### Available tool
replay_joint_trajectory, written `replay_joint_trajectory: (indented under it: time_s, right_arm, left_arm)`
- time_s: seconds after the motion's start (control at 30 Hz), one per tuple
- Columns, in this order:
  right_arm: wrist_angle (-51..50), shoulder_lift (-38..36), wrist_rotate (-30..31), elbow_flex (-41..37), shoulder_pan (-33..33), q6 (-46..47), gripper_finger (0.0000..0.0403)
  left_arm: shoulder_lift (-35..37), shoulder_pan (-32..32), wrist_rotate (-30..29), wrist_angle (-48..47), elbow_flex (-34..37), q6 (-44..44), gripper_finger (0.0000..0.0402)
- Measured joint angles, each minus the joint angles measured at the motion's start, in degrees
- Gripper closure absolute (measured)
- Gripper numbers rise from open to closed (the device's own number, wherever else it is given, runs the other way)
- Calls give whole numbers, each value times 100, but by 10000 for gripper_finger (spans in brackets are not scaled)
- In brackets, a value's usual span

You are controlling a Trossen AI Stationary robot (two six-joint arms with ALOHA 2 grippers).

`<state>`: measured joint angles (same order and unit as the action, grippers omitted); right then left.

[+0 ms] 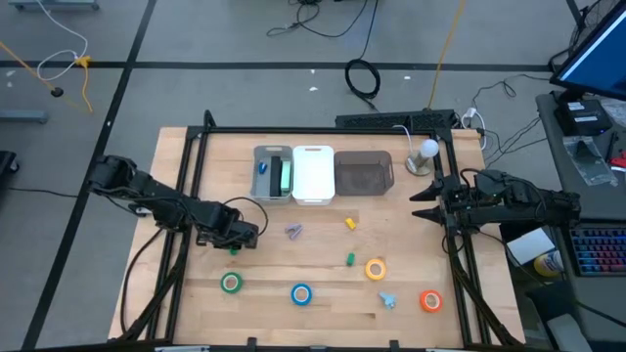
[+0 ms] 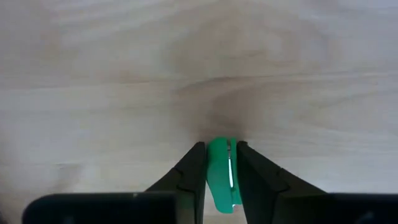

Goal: Pick and place Stapler, Stapler remover, tape
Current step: Put the left green stapler into the gray bin

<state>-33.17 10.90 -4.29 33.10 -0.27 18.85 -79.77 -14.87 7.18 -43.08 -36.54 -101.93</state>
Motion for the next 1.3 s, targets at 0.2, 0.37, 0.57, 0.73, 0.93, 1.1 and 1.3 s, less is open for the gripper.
replay_joint_trajectory:
  time_s: [0.2, 0.37, 0.57, 0.73, 0.93, 1.1, 1.3]
  right_arm:
    - [1, -1, 0, 0, 0, -1, 188]
    - [-1, -1, 2, 0, -1, 0, 188]
    - [-1, -2, 0, 2, -2, 0, 188]
    - [-1, 0, 0, 2, -2, -1, 188]
    - [-1, -1, 0, 2, 0, 0, 188]
    - [0, -1, 0, 2, -1, 0, 188]
    - [9, 0, 0, 2, -1, 0, 188]
  left_arm:
    - [25, 41, 7, -73, -211, 113, 323]
    - [140, 77, -41, -71, -378, 151, 322]
    - [584, 190, -537, -109, -597, 176, 323]
    - [1030, 446, -1313, -123, -908, 480, 323]
    - [1282, 1148, -1937, -130, -1247, 1421, 323]
    - [1277, 1987, -2040, -2, -1392, 2426, 323]
    - [1261, 3021, -2036, 303, -1394, 3398, 323]
